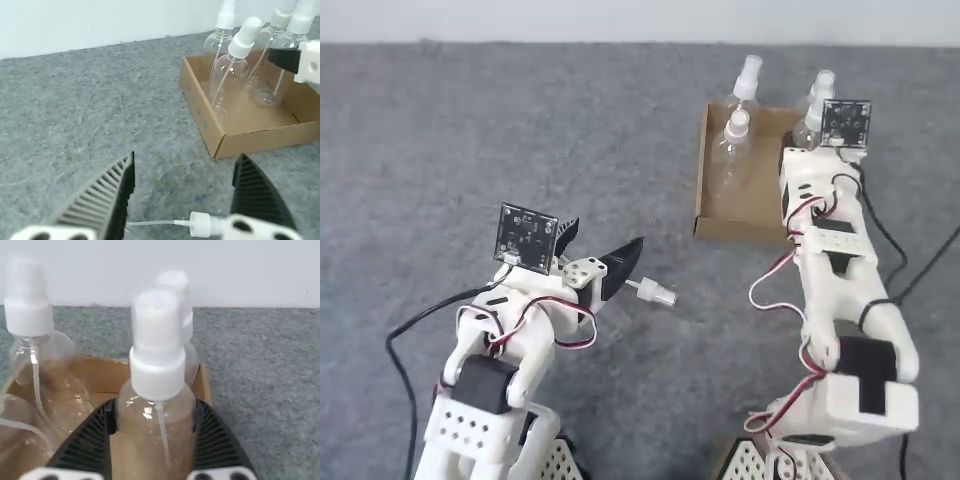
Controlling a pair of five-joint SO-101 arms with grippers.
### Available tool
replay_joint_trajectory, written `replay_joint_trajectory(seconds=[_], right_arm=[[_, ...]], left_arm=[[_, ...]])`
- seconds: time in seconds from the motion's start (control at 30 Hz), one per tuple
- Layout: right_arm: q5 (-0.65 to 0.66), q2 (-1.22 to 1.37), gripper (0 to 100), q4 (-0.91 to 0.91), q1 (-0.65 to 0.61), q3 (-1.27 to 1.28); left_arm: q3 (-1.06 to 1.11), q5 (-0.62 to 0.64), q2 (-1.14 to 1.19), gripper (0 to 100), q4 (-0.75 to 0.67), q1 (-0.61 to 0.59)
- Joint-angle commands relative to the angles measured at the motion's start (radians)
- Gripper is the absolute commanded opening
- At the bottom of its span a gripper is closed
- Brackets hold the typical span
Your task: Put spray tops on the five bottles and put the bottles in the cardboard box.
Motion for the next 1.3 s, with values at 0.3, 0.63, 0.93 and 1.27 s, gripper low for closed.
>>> replay_joint_trajectory(seconds=[0.3,0.63,0.93,1.27], right_arm=[[-0.008,0.016,0.9,-0.039,0.008,-0.014],[-0.008,0.016,1.1,-0.035,0.005,-0.014],[-0.008,0.016,7.6,-0.035,0.002,-0.011],[-0.008,0.015,11.3,-0.035,-0.001,-0.009]], left_arm=[[-0.008,0.002,0.005,29,-0.031,0.006],[-0.008,0.002,0.005,29,-0.029,0.006],[-0.008,0.002,0.005,29,-0.029,0.006],[-0.008,0.000,0.005,29,-0.029,0.006]])
